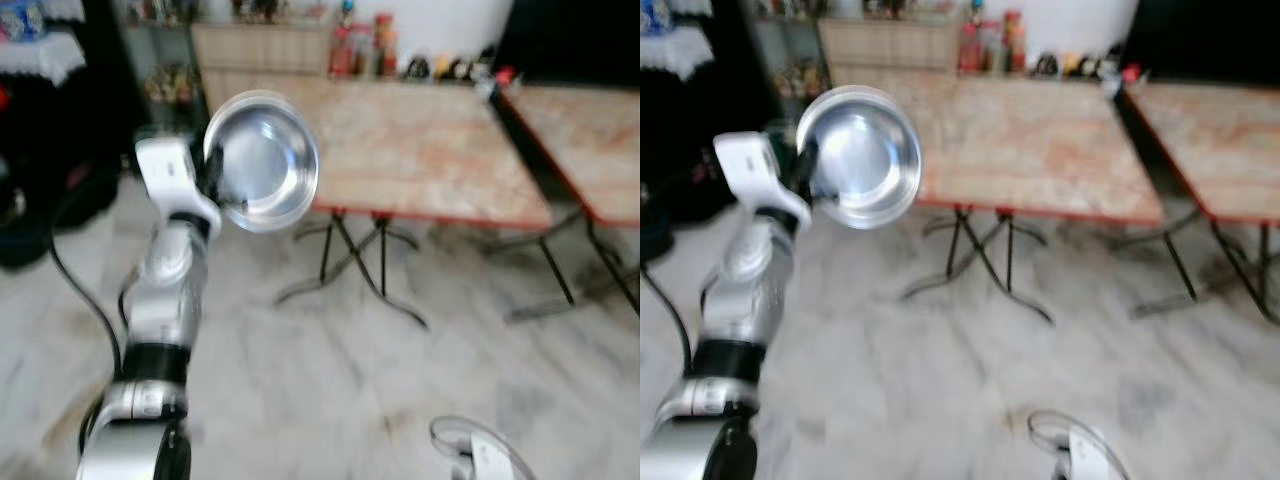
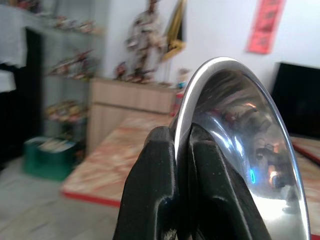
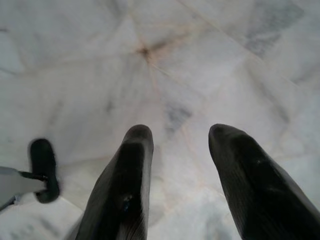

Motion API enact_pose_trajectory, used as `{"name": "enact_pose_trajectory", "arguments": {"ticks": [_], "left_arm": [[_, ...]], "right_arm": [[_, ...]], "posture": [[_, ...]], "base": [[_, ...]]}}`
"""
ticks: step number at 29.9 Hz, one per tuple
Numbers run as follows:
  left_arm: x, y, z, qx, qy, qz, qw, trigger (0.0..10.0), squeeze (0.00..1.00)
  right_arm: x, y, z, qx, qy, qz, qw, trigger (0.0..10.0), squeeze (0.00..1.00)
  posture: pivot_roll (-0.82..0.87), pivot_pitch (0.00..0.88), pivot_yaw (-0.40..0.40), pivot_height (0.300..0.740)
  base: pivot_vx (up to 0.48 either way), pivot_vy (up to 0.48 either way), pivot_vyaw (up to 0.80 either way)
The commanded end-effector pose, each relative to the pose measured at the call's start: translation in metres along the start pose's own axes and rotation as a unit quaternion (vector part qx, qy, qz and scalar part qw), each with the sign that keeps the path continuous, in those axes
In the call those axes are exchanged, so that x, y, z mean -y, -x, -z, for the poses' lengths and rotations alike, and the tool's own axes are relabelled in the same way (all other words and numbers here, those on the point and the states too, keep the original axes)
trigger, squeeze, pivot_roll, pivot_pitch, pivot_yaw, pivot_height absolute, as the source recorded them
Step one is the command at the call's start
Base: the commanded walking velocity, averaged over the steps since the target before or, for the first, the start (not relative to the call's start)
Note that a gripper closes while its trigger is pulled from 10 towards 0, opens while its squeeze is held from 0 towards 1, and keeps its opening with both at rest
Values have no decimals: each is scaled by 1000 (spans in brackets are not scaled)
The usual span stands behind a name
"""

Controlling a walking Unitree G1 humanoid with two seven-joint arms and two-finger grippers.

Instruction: Setting the table

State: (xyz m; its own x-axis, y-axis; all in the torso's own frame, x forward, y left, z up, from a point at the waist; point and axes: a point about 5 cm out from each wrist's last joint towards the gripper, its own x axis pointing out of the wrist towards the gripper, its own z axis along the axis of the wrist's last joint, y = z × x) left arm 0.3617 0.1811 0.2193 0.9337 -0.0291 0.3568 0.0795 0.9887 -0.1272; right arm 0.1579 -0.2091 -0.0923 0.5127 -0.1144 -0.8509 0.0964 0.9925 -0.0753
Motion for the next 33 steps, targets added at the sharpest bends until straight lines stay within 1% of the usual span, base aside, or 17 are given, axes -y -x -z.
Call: {"name": "enact_pose_trajectory", "arguments": {"ticks": [1,4,5,9,10,13,16,18,21,28,33], "left_arm": [[12,-5,-8,15,5,21,1000,10000,0],[14,-5,-8,16,7,23,1000,10000,0],[15,-5,-8,15,7,24,1000,10000,0],[15,-5,-8,15,7,24,1000,10000,0],[16,-5,-7,14,8,27,999,10000,0],[16,-5,-8,14,9,29,999,10000,0],[16,-5,-7,13,8,29,999,10000,0],[16,-5,-7,12,9,30,999,10000,0],[17,-5,-7,11,9,30,999,10000,0],[16,-5,-6,9,10,31,999,10000,0],[17,-5,-6,8,11,32,999,10000,0]], "right_arm": [[7,1,4,-8,5,12,1000,10000,0],[7,1,4,-7,2,16,1000,10000,0],[8,1,4,-8,-5,19,1000,10000,0],[8,1,4,-9,-8,20,1000,10000,0],[8,1,4,-6,-17,24,1000,10000,0],[8,1,4,-7,-11,26,1000,10000,0],[8,1,5,-11,-20,28,999,10000,0],[8,1,6,-12,-25,26,999,10000,0],[8,1,5,-13,-3,26,1000,10000,0],[8,1,4,-5,-16,29,999,10000,0],[8,1,3,-3,-15,28,999,10000,0]], "posture": [[49,0,-23,740],[48,0,-23,740],[48,0,-23,740],[48,0,-23,740],[49,0,-24,740],[49,0,-24,740],[49,0,-24,740],[49,0,-24,740],[49,0,-25,740],[49,0,-25,740],[49,0,-26,740]], "base": [[315,0,400],[315,0,479],[319,0,0],[319,0,0],[319,0,0],[317,0,0],[315,0,0],[319,0,-800],[312,0,-800],[318,0,0],[317,0,0]]}}
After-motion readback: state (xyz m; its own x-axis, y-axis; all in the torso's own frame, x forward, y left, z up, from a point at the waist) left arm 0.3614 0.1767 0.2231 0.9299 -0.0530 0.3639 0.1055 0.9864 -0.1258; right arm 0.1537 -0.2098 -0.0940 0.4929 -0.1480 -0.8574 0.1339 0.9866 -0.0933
